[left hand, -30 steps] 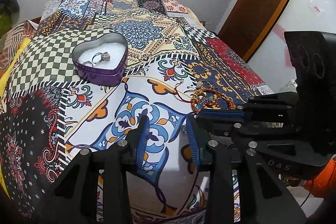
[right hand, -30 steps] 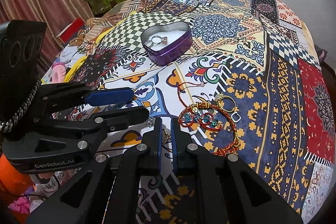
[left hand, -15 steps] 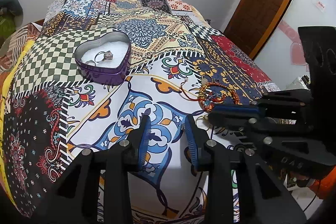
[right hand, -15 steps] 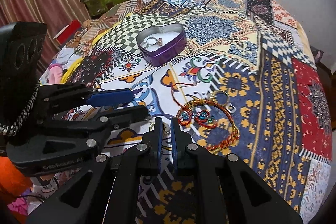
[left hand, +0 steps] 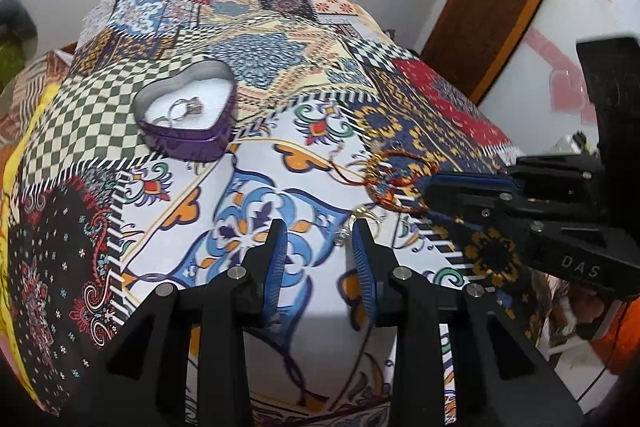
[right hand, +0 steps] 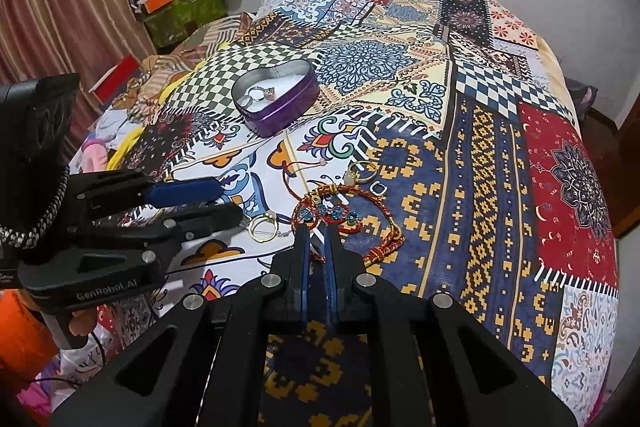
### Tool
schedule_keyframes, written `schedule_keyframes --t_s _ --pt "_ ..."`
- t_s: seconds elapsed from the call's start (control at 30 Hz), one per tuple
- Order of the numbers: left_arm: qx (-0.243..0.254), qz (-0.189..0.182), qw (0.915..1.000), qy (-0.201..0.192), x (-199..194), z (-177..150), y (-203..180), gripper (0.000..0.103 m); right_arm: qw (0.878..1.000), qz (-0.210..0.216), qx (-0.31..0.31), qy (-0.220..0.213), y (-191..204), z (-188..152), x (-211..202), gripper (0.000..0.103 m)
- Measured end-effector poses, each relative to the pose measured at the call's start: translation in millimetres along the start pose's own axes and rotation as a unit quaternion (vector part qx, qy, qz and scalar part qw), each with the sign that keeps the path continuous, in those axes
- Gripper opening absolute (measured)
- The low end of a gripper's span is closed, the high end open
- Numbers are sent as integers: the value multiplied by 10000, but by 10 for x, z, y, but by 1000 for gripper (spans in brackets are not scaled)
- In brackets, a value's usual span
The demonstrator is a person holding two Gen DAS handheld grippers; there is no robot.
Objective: Organize jewelry
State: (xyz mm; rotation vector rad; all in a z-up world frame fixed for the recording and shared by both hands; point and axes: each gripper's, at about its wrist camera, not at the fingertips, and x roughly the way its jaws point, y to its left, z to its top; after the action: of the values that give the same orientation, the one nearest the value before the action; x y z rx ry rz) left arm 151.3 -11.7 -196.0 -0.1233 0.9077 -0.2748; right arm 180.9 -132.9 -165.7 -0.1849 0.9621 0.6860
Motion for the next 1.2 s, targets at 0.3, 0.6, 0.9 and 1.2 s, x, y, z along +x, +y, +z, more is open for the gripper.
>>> schedule_keyframes --t_s 0.3,0.6,0.9,1.2 --pt "299 105 9995 -56 70 -2 -165 9 9995 162 221 141 -81 -38 9 7" --pt "236 60 9992 -302 -240 26 -140 9 9993 259 263 90 -62 -10 -11 11" --pt "74 204 9995 -240 -333 -77 -4 8 9995 289 -28 -85 122 41 -22 31" --pt "-283 317 9991 -73 -294 -263 223 9 9990 342 -298 17 274 149 160 31"
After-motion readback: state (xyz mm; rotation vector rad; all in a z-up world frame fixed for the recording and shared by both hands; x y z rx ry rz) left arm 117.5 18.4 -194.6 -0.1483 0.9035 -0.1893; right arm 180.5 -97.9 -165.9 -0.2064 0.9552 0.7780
